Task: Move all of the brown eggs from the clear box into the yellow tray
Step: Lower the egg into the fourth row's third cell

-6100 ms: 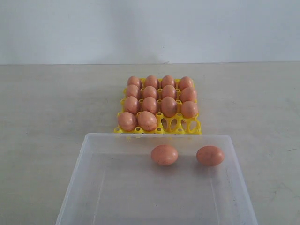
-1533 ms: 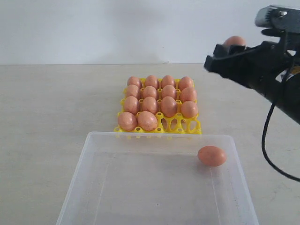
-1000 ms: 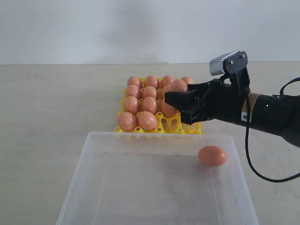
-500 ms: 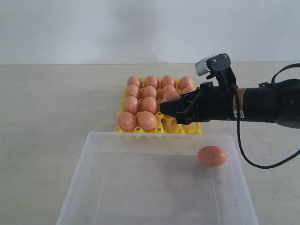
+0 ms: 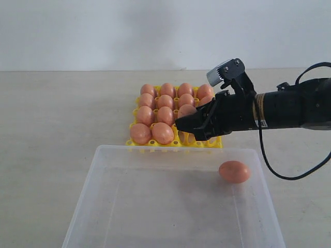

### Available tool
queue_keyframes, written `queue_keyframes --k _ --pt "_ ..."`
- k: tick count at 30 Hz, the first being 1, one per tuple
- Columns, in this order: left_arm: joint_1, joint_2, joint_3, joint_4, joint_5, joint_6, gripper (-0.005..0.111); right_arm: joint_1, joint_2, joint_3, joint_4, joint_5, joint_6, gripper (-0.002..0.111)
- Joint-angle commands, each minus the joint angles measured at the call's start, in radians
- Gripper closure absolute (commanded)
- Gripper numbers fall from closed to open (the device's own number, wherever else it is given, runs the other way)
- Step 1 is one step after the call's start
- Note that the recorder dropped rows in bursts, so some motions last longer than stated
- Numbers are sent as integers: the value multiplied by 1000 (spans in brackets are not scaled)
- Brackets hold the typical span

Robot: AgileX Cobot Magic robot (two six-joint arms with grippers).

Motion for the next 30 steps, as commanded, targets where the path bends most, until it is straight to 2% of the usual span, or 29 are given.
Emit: queue_keyframes --k 1,7,14,30 --pt "-9 -2 4 -1 0 3 103 -7 1 -6 -1 29 -31 108" --pt "-9 -2 4 -1 0 3 103 -7 3 -6 17 25 -62 108" --pt "-9 -2 4 -1 0 3 103 -5 47 -6 200 16 -144 108" --pt "-9 -2 4 -1 0 3 103 -5 115 -6 220 -74 -188 108"
